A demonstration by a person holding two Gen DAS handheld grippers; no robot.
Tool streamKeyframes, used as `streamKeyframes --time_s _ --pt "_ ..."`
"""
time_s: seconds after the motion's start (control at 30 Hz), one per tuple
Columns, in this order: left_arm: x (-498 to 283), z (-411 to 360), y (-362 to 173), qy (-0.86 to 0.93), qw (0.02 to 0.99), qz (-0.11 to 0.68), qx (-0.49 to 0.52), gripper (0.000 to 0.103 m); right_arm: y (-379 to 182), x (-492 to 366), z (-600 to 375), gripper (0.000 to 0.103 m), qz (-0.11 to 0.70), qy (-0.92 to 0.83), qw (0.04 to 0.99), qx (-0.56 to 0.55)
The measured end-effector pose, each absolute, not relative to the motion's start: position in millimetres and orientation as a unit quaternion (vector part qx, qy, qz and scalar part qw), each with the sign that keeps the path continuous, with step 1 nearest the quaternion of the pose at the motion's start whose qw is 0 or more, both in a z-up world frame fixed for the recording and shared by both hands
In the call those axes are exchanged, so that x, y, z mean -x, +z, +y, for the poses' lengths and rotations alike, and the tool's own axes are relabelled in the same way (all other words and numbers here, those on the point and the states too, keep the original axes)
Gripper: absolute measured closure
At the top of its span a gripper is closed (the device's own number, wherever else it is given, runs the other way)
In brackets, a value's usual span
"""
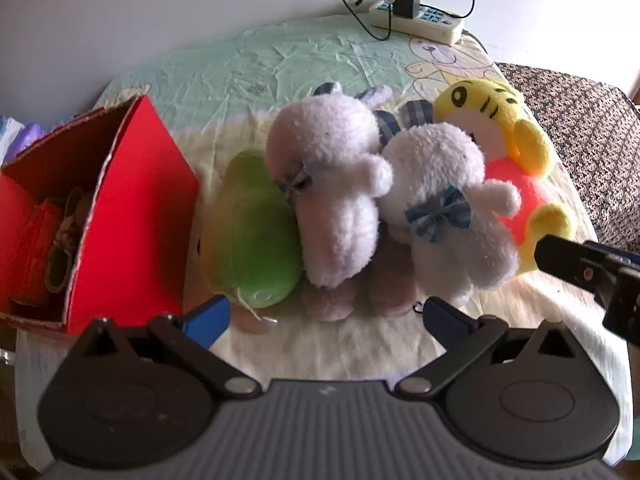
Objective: Organize objects
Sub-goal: 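Move the right gripper toward the white fluffy bunny plush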
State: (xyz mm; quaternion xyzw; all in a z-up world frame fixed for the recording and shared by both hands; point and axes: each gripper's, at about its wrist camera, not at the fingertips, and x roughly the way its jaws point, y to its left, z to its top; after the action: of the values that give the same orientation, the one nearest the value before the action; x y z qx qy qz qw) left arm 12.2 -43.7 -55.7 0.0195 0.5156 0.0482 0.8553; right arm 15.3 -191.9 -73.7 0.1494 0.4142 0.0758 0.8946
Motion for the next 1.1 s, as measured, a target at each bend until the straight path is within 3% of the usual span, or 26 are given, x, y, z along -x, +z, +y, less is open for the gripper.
streamKeyframes --time_s 0.43,1.1 --pt "-12.7 -48.7 -66.2 0.028 0.843 0.537 -0.026 0.001 -68.3 -14.9 -191.2 0.058 0.404 0.077 0.898 -0.155" --pt "-27.3 -44.1 -45.3 -0.004 0.863 0.505 -0.035 0.001 -58.7 -20.0 -197.5 0.058 0.377 0.104 0.907 -0.156"
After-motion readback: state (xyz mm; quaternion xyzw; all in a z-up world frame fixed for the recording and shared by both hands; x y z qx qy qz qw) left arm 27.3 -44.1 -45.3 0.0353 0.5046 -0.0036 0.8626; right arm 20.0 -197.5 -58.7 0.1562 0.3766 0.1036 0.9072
